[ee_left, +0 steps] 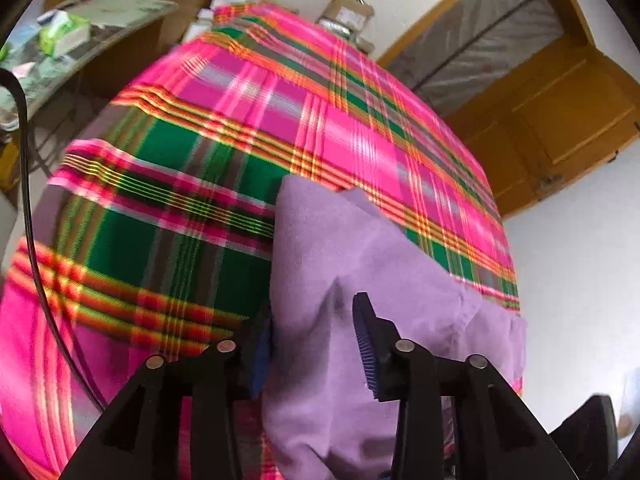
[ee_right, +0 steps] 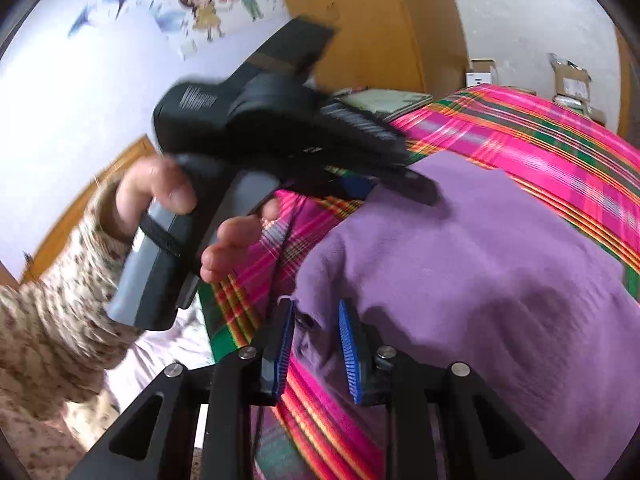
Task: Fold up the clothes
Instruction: 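Release the fabric and open both tools above the folded garment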
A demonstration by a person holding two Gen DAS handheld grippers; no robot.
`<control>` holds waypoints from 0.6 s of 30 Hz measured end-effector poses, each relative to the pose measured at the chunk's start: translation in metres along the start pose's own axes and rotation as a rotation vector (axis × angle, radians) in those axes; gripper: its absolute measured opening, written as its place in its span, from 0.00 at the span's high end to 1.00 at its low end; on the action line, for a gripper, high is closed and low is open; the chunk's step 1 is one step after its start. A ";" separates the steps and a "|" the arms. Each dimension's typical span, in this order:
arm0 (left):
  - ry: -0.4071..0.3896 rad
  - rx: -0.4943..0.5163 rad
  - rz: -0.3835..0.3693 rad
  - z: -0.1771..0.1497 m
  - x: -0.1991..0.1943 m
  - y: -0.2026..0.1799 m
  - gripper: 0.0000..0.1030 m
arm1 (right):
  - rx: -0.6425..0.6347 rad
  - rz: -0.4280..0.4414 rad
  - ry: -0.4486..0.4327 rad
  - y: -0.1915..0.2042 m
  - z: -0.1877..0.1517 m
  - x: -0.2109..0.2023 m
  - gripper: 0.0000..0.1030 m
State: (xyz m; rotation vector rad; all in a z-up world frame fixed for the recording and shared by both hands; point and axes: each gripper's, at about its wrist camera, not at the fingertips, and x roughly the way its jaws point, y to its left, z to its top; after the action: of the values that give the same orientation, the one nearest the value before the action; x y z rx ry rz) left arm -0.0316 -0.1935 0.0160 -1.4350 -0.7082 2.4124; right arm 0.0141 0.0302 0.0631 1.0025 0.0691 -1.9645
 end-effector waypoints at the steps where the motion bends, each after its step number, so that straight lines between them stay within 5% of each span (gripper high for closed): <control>1: -0.018 0.002 0.011 -0.003 -0.005 -0.004 0.59 | 0.020 -0.007 -0.017 -0.007 -0.001 -0.011 0.76; 7: -0.103 0.055 0.027 -0.021 -0.021 -0.037 0.59 | 0.134 -0.143 -0.122 -0.057 -0.021 -0.075 0.75; 13: -0.134 0.139 0.024 -0.040 -0.022 -0.076 0.59 | 0.302 -0.446 -0.113 -0.105 -0.075 -0.120 0.75; 18: -0.146 0.194 0.006 -0.053 -0.024 -0.100 0.59 | 0.412 -0.583 -0.126 -0.141 -0.112 -0.152 0.75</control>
State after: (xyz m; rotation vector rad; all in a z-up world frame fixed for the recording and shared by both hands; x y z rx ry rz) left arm 0.0232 -0.1044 0.0652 -1.1989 -0.4841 2.5304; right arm 0.0196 0.2648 0.0444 1.2111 -0.1354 -2.6447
